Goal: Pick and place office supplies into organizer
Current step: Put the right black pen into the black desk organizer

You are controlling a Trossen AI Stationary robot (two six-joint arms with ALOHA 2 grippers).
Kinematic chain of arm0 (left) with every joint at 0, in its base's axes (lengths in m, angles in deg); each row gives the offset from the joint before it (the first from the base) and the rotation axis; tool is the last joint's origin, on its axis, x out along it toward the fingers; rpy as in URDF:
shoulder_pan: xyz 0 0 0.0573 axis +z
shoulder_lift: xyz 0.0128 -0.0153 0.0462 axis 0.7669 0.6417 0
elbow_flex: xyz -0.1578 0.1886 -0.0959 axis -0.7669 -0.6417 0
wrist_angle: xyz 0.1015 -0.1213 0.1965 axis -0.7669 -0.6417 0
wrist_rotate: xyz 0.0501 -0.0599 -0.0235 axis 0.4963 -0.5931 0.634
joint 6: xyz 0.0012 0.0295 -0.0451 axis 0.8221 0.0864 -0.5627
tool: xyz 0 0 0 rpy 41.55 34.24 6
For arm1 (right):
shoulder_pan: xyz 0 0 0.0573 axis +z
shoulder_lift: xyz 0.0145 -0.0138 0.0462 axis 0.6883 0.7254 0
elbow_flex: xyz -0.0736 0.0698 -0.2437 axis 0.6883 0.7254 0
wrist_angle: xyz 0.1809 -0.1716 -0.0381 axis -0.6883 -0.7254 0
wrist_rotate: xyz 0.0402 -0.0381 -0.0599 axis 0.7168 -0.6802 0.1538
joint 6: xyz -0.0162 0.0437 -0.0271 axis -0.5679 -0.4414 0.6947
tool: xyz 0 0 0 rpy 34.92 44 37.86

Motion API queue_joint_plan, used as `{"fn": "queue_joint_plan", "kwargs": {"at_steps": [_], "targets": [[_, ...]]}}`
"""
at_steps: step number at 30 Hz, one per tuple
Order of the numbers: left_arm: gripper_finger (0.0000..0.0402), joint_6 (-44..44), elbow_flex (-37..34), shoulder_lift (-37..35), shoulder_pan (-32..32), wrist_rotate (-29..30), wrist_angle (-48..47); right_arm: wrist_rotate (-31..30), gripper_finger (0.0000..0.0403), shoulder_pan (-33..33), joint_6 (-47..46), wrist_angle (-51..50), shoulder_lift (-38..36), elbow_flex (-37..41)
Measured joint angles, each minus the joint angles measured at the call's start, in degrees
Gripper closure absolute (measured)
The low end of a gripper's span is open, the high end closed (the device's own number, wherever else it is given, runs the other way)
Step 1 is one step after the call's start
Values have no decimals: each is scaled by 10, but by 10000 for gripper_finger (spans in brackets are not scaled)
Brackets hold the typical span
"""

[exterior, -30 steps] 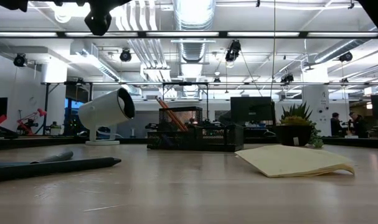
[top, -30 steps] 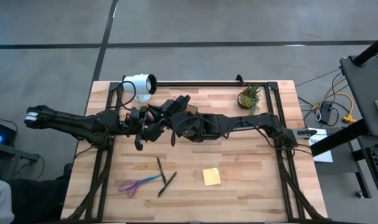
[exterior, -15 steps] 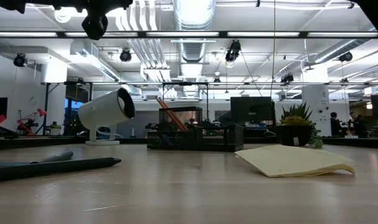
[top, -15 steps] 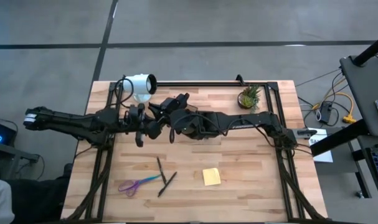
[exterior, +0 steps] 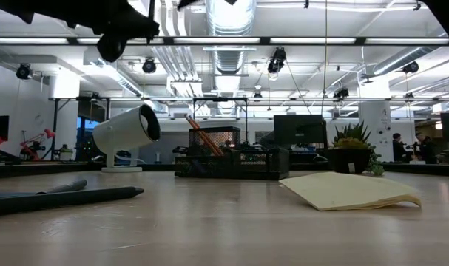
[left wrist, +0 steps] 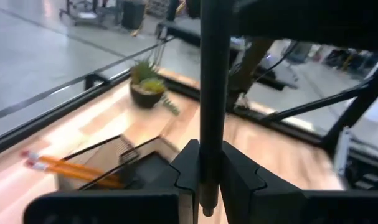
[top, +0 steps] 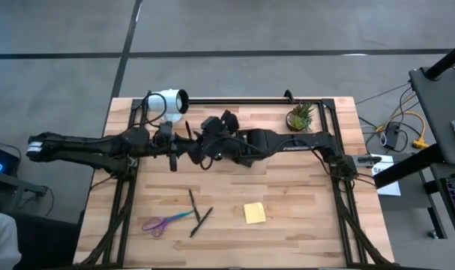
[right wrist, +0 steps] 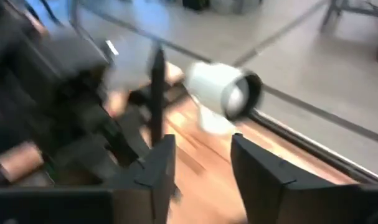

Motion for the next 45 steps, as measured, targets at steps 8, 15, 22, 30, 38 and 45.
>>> {"fn": "queue_joint_plan", "kwargs": {"at_steps": [8, 15, 22, 30, 38, 45], "targets": [[380, 66, 30, 18, 29, 26, -147, -36, 206, 1, -149, -394, -45, -1], [380, 267, 141, 144, 32, 94, -280, -11, 216, 4, -137, -411, -73, 55], [380, 430, 285, 324, 76, 202, -449, -11, 225, 7, -177, -434, -79, 97], [380, 665, 403, 475, 118, 373, -495, -45, 228, 8, -189, -434, -105, 98], [374, 853, 469, 573, 126, 502, -494, -80, 232, 8, -191, -431, -175, 99], [375, 881, 498, 629, 124, 529, -477, -88, 234, 7, -191, -429, -211, 99]]}}
